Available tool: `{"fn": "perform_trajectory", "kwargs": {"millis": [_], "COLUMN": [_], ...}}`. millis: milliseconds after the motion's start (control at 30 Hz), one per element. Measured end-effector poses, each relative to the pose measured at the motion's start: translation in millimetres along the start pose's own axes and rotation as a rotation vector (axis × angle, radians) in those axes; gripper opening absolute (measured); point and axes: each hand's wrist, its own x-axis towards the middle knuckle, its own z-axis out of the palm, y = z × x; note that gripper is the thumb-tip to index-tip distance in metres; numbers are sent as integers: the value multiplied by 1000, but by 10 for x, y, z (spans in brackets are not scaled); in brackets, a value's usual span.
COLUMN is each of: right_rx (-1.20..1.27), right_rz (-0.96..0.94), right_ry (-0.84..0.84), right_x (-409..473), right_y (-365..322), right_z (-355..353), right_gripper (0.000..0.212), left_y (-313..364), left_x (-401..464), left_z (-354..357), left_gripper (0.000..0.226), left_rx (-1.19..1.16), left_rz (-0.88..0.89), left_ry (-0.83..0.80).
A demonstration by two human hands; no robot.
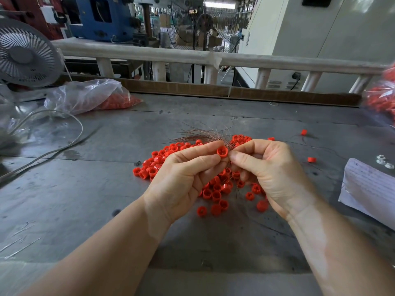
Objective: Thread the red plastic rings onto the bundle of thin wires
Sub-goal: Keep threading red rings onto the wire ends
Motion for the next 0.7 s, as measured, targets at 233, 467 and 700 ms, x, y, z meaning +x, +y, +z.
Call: {"fn": "perform_trajectory", "kwargs": {"millis": [233, 467, 700], "right_rx": [-25, -18, 43], "right_rz": [-38, -18, 22], "right_ry": [-13, -22, -52], "right_x": [-4, -1, -1], "right_y": [3, 8, 15], "right_z": [0, -4, 11], "right_gripper": [12, 12, 9], "left_y": [-19, -18, -28], "left_x": [-3, 3, 22], "left_z": [14, 7, 4], "left_gripper": [24, 23, 20], "left_rx": [2, -22, -84], "left_rz": [6, 0, 8], "left_ry": [47, 43, 26]}}
